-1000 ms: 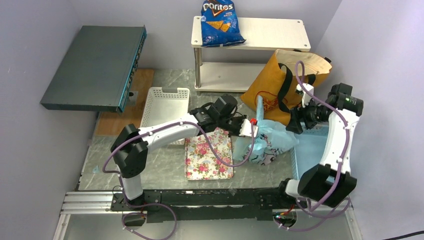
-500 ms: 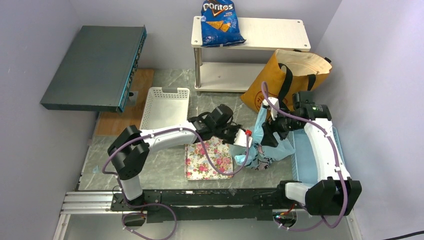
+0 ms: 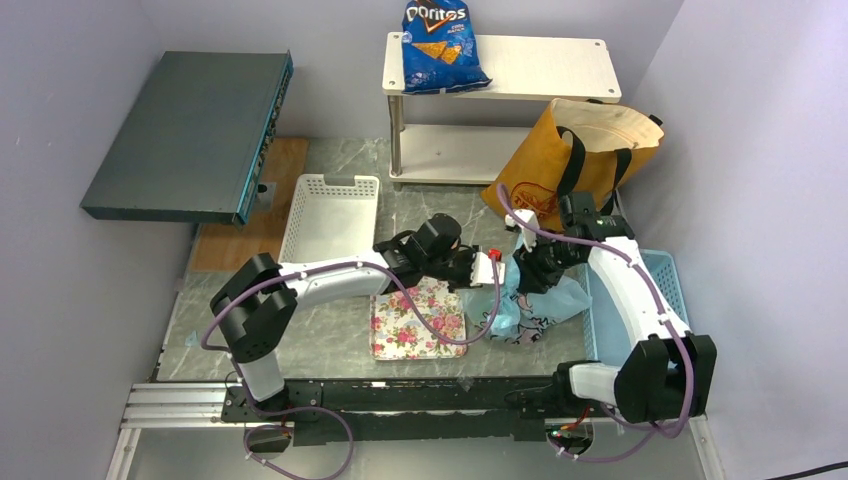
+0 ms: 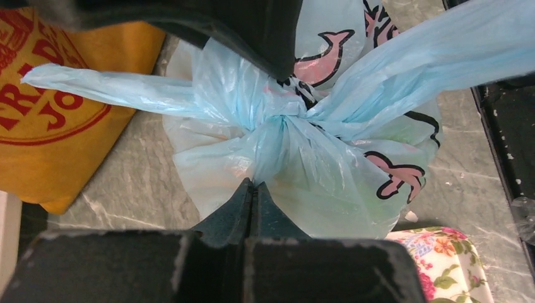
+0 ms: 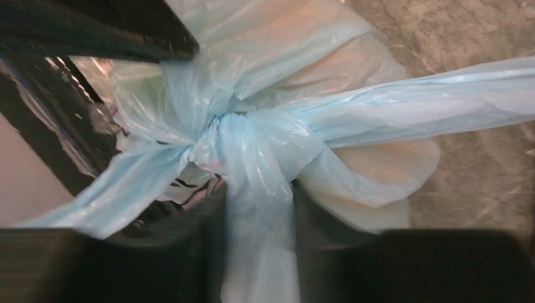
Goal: Untie the knot of the grocery bags and take out the mixed food
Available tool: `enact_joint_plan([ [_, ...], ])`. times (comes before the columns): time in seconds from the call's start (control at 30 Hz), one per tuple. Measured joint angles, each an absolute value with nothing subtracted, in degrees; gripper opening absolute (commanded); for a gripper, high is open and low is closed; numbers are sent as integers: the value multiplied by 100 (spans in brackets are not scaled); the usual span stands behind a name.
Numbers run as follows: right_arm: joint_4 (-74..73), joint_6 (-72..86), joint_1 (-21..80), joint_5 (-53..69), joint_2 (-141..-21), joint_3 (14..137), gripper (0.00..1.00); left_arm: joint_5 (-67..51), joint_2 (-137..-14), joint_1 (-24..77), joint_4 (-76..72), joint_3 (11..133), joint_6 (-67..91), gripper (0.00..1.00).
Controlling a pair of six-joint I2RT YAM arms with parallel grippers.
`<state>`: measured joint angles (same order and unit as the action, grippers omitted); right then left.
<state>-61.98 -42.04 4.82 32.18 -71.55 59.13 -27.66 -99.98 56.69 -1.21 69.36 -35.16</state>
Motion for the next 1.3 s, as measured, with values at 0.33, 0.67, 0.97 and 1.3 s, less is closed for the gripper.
enact_joint_plan([
  [0.33, -5994, -4230, 113, 2941, -6956, 5937, 0, -2825, -9526, 5325, -351, 6455, -3015, 0],
  [0.67, -5977, -4525, -923, 3127, -7325, 6899, 0, -2716, -8759, 4493, -491, 5852, -3361, 0],
  [0.97, -6427, -4755, -947, 3059, -7225, 6381, 59, -2700, -8779, 4818, 130, 5693, -3623, 54],
  [1.3, -7072, -4285, -709, 3811, -6842, 7196, 64, -2709, -8628, 5295, 580, 6534, -4016, 61],
])
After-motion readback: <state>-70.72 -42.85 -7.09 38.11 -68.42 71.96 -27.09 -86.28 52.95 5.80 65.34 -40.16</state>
